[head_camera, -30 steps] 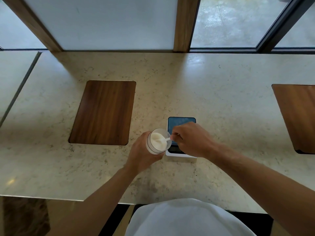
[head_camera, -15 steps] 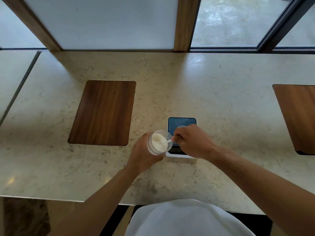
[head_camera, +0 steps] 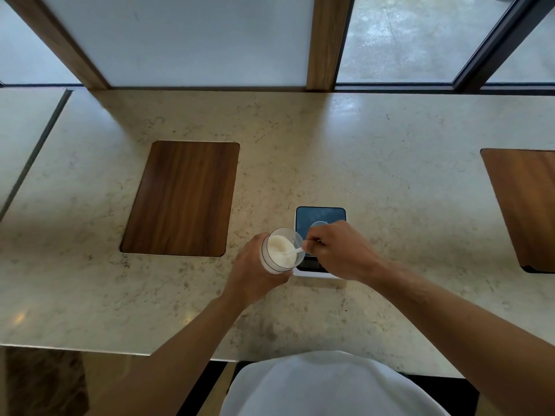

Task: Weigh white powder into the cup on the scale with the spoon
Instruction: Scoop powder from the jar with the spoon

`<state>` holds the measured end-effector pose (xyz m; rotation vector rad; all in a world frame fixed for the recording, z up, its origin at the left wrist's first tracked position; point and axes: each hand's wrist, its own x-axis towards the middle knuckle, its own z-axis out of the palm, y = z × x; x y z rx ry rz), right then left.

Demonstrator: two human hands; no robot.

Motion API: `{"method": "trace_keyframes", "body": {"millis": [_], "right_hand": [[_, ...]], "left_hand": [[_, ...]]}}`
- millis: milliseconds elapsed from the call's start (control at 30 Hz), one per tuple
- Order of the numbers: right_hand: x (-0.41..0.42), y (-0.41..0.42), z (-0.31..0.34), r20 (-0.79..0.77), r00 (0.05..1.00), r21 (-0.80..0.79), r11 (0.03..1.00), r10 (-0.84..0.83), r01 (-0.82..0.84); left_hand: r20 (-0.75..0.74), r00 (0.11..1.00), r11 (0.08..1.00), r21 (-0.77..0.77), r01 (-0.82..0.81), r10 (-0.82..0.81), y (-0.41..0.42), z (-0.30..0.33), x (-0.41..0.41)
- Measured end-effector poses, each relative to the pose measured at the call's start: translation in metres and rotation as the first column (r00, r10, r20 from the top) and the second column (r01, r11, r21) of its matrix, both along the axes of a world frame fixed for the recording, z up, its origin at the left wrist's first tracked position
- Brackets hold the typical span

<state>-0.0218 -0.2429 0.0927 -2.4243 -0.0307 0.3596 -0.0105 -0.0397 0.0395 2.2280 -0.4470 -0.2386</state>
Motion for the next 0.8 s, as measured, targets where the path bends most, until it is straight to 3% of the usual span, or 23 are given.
{"method": "trace_keyframes", "body": {"millis": [800], "right_hand": [[0.002, -0.014, 0.009, 0.019, 0.995, 0.061, 0.993, -0.098, 0.097]], "left_hand": [[0.071, 0.995, 0.996, -0.063, -0.070, 0.075, 0.000, -0.015, 0.008]]}}
